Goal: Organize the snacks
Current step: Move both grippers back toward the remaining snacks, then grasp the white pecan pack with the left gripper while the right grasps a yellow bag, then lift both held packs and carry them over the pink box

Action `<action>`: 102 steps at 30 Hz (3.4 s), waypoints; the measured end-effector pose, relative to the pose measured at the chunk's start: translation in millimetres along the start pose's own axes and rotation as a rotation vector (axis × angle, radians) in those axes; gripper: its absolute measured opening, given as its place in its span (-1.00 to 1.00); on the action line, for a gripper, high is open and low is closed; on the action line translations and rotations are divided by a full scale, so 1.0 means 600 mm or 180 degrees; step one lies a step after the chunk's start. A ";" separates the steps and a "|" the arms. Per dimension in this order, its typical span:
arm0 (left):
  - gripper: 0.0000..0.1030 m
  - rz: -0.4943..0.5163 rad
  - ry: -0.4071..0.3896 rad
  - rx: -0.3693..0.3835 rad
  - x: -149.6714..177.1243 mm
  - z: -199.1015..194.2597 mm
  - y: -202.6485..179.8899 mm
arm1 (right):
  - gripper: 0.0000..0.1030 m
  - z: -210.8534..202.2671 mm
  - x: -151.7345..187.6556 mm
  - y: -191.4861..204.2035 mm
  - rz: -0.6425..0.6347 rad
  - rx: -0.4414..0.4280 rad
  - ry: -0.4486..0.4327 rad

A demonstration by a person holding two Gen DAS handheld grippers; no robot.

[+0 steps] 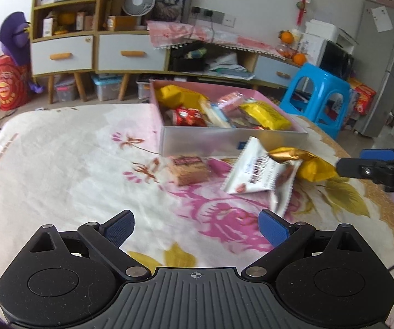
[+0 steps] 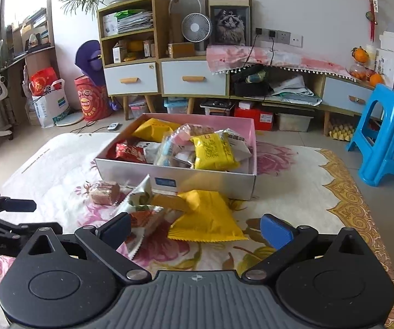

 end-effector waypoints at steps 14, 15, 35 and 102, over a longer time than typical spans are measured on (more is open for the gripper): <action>0.88 -0.0831 0.0063 0.0272 -0.024 0.044 -0.038 | 0.82 0.022 -0.006 -0.055 0.0544 -0.0086 0.0250; 0.87 -0.0999 0.0099 0.0309 -0.028 0.051 -0.035 | 0.81 0.023 -0.006 -0.059 0.0605 -0.0103 0.0262; -0.18 -0.2640 0.0441 0.0616 -0.034 0.145 -0.039 | 0.18 0.071 -0.008 -0.073 0.0873 -0.0454 0.0399; -0.03 -0.0697 -0.0161 -0.0160 0.010 0.031 -0.020 | -0.36 0.084 0.035 0.008 0.0356 -0.0136 0.0225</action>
Point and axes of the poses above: each gripper's, at about its wrist camera, not at the fingertips, and z roughly the way its jaws point, y to its left, x to its underside, the point moved 3 cm from there along z, roughly the way its jaws point, and after that the axes turned 3 degrees about z, right-handed, at the moved point
